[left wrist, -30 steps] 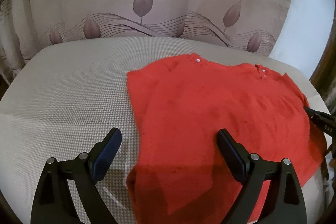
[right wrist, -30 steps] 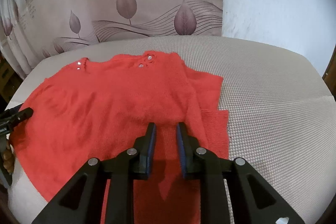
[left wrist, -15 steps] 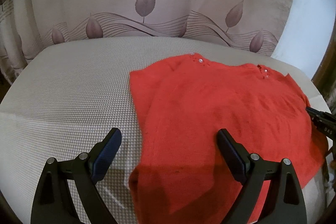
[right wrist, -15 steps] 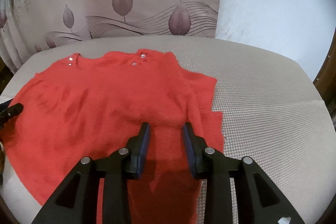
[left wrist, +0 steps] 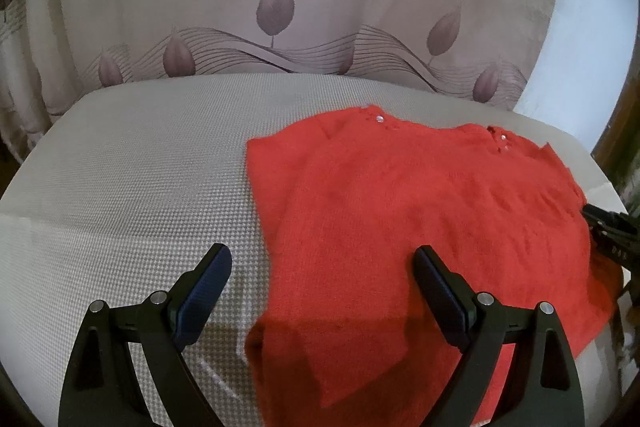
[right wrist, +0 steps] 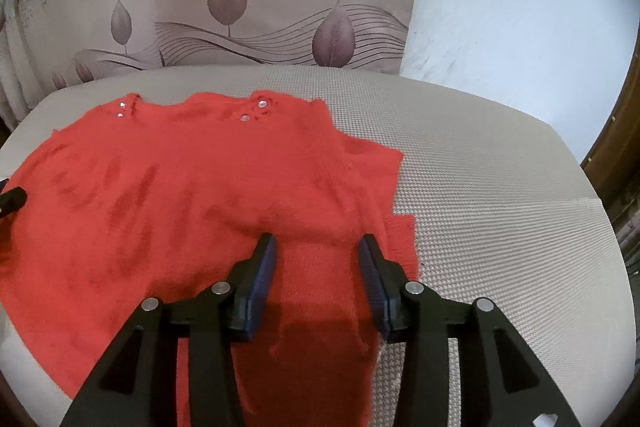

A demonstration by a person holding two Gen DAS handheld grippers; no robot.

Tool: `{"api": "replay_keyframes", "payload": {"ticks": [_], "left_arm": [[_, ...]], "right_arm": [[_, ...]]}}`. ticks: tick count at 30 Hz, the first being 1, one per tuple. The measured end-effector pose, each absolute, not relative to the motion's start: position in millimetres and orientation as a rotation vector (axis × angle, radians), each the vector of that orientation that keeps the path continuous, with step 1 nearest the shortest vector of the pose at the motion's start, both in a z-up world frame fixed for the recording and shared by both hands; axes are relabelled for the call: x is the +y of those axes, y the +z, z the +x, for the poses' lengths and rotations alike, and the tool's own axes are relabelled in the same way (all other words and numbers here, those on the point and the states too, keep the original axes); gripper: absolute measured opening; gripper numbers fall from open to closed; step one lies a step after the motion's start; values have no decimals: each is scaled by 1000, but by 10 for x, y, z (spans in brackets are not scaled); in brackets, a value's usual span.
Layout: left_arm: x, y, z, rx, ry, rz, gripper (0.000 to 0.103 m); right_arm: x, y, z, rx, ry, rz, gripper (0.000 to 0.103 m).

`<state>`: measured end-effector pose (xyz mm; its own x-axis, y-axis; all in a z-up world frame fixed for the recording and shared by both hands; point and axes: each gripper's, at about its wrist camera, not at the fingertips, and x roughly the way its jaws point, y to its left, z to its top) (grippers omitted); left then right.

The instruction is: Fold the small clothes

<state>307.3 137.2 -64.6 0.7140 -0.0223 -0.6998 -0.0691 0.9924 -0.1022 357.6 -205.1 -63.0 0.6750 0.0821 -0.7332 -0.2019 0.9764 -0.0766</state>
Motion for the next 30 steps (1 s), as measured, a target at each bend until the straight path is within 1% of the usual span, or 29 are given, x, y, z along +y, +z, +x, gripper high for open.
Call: {"api": "replay_keyframes", "payload": {"ticks": [2, 3, 4, 5, 10, 17, 18, 20, 23, 30], "left_arm": [[1356, -641, 3069, 772, 26, -118, 92], [1355, -641, 3067, 770, 26, -118, 92], [1355, -641, 3068, 771, 28, -119, 92], [1354, -643, 3069, 772, 32, -118, 92], [1308, -638, 3059, 768, 49, -101, 93], [1276, -607, 3006, 739, 85, -75, 95], [1278, -606, 2992, 735, 95, -72, 95], [1283, -590, 2955, 717, 120, -66, 95], [1301, -569, 2920, 691, 148, -60, 98], [1252, -545, 2890, 667, 214, -12, 100]], "right_arm": [[-2041, -627, 3564, 813, 152, -164, 41], [-2043, -624, 3563, 811, 139, -166, 44], [-2054, -630, 3572, 814, 110, -168, 68], [-2108, -640, 3596, 826, 66, -149, 87], [-2259, -675, 3661, 868, 140, -37, 85], [-2248, -589, 3575, 814, 168, -31, 86], [-2249, -565, 3555, 801, 172, -28, 87], [-2238, -518, 3508, 769, 183, -32, 92], [-2216, -431, 3410, 701, 215, -39, 96], [-2234, -299, 3238, 600, 239, -29, 98]]}}
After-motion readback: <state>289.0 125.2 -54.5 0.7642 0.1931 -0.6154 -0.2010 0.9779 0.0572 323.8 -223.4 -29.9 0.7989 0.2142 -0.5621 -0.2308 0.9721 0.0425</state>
